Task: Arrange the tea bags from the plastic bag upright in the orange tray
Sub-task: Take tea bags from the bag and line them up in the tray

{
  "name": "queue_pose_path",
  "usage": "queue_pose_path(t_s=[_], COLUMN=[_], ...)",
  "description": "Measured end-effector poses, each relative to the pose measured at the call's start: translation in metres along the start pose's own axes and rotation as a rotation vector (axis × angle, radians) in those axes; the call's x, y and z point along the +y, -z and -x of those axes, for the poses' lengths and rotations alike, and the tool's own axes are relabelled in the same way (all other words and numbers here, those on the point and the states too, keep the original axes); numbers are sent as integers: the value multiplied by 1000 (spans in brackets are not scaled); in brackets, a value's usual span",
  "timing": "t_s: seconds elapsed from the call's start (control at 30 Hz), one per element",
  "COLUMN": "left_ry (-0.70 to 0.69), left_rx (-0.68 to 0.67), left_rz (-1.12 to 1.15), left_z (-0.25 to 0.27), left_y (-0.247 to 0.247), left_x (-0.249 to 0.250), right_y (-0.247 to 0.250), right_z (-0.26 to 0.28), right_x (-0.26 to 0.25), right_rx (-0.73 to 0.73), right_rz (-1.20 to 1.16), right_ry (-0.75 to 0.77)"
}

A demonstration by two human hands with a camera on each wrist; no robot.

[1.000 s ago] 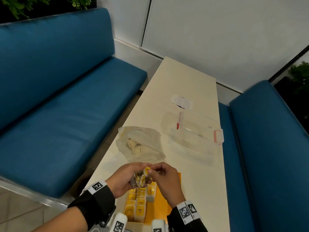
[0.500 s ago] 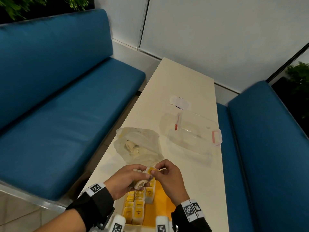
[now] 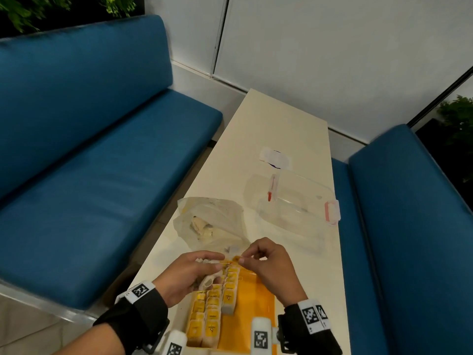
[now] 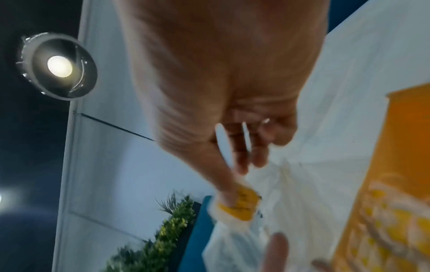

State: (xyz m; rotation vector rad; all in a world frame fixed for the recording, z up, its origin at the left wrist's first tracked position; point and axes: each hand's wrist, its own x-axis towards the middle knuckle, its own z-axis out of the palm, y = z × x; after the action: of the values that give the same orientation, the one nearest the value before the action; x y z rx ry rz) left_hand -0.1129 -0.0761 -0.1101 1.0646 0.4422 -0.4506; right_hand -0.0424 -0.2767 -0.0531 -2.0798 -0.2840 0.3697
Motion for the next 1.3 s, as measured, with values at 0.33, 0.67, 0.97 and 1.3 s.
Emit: queue_pose_path(t_s=[0.33,0.67,0.97,1.3], left_ry=[-103,-148,-149,-43], left_rx=[-4,-85,-42,42], left_rz=[-202,-401,-389,-128], left_z=[1,0,-4,2], left_y=[-3,-11,-13,0], left_x=[11,12,4,-4], right_y=[6,-7,-15,-16], right_z=[-8,-1,9,26], right_x=[4,-1,16,63], right_rx=[-139,-130,-86,-155], right_rz=[48,-135,-313,-257], right_ry=[-45,-38,-201,-374])
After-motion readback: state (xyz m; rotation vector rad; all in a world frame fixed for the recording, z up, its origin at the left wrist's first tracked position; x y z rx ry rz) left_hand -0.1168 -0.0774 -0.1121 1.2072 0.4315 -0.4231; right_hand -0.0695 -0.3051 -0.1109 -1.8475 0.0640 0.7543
